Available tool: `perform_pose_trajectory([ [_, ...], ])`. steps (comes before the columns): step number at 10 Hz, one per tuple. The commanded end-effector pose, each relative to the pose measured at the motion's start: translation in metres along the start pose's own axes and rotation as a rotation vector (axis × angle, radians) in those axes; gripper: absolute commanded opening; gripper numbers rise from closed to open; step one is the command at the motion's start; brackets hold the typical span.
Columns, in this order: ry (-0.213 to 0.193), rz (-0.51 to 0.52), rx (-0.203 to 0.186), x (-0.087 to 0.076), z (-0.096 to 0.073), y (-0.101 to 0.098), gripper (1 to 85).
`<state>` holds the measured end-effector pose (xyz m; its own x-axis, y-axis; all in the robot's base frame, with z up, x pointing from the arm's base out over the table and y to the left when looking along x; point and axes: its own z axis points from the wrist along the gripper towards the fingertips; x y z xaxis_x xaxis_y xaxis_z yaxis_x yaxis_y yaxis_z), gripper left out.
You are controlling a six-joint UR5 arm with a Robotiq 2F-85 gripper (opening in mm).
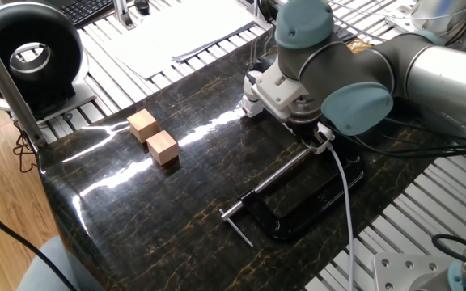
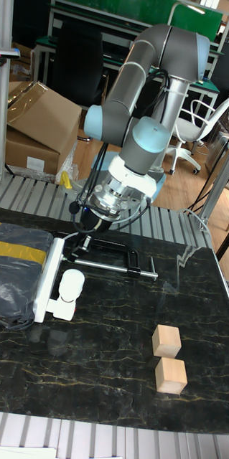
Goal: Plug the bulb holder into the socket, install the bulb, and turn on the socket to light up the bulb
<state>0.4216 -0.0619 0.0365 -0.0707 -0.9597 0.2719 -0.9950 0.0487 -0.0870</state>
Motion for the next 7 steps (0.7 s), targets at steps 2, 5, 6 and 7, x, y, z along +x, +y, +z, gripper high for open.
perform_pose_trajectory([
  [2, -0.026, 0.002, 0.007, -0.009, -0.001, 0.0, 1.3],
  [5, -0.008, -0.018, 0.019, 0.004, 0.008, -0.001, 1.3],
  [6, 0.006, -0.02, 0.018, 0.009, 0.008, -0.001, 1.3],
  [7, 0.017, -0.021, 0.016, 0.013, 0.008, 0.0, 1.3],
])
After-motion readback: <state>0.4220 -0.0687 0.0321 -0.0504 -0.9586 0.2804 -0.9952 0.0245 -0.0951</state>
